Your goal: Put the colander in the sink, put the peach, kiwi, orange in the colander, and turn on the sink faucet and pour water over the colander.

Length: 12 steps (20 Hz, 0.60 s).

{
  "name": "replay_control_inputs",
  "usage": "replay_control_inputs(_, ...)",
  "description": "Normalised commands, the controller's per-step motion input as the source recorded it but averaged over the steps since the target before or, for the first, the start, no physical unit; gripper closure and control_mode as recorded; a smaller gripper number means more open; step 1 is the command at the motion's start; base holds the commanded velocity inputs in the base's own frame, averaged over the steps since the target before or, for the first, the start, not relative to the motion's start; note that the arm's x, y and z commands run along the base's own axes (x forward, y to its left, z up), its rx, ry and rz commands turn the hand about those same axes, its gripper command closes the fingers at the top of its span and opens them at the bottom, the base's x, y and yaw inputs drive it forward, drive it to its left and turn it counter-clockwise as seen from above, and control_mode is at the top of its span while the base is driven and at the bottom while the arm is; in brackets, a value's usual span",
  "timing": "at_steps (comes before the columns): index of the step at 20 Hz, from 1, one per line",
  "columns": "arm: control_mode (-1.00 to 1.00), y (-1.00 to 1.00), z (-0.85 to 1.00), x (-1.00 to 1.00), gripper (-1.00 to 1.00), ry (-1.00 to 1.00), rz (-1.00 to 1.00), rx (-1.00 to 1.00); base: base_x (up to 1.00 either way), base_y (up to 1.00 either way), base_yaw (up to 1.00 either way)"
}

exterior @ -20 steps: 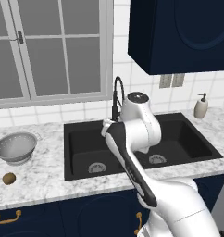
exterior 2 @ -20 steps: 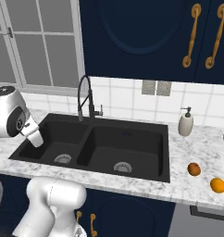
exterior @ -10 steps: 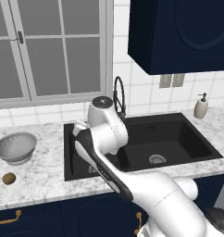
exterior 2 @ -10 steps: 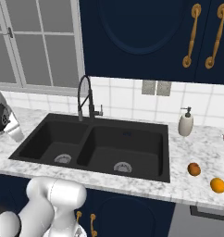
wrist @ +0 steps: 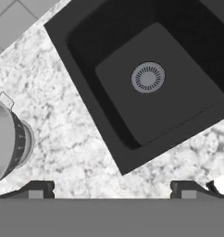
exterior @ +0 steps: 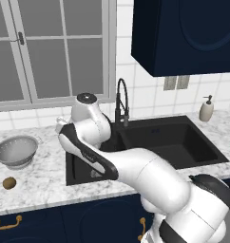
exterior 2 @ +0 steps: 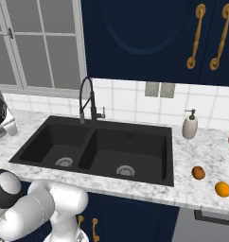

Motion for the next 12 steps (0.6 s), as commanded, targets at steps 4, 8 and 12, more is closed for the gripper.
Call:
replay_control_inputs(4, -1.00, 0.45, 0.00, 0.41, -1.00, 0.07, 0.06, 0.23, 0.00, 0.00, 0.00)
replay_control_inputs(8, -1.00, 0.46, -0.06, 0.30, -1.00, 0.04, 0.05, 0.21, 0.00, 0.00, 0.00)
replay_control_inputs(12, -1.00, 0.43, -0.21, 0.14, -1.00, 0.00, 0.00, 0.08, 0.00, 0.00, 0.00)
